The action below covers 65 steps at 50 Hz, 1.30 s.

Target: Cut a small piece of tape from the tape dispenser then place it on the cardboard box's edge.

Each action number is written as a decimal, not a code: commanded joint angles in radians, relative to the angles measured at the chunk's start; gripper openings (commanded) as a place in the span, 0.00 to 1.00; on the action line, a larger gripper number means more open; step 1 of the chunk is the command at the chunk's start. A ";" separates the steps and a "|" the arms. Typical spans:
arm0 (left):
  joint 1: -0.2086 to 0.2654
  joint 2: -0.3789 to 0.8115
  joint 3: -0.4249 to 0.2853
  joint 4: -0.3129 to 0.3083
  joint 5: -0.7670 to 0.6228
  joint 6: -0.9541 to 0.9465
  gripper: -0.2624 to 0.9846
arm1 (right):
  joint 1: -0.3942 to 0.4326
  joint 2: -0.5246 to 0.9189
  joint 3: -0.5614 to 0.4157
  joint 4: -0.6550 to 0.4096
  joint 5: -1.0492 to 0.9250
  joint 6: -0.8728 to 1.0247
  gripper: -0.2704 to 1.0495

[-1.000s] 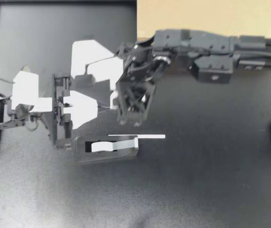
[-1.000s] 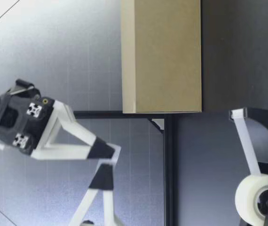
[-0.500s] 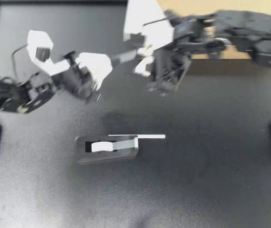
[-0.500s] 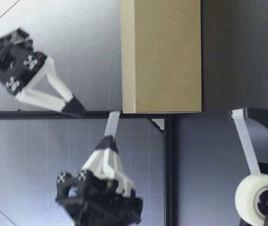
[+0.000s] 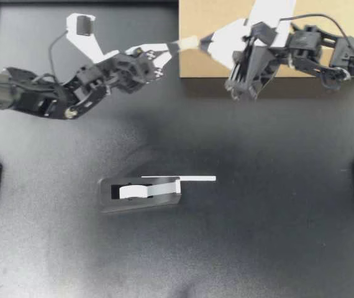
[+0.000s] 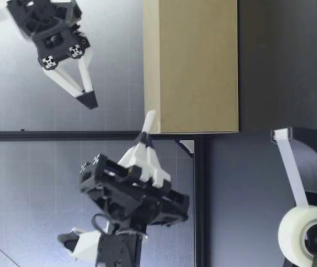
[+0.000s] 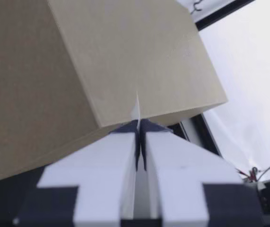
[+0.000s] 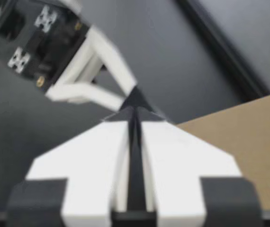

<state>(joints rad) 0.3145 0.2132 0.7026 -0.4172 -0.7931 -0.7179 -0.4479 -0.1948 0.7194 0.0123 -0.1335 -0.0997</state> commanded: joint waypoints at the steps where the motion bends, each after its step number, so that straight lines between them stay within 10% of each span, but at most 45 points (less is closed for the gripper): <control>1: 0.009 -0.003 -0.026 -0.002 -0.002 -0.002 0.16 | -0.018 0.011 0.000 0.006 -0.064 0.000 0.22; 65: 0.028 0.015 -0.009 -0.026 0.003 0.002 0.16 | -0.078 0.314 -0.147 0.005 -0.044 -0.009 0.15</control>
<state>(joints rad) 0.3375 0.2424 0.7072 -0.4464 -0.7869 -0.7194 -0.5139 0.1227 0.5952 0.0169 -0.1795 -0.1074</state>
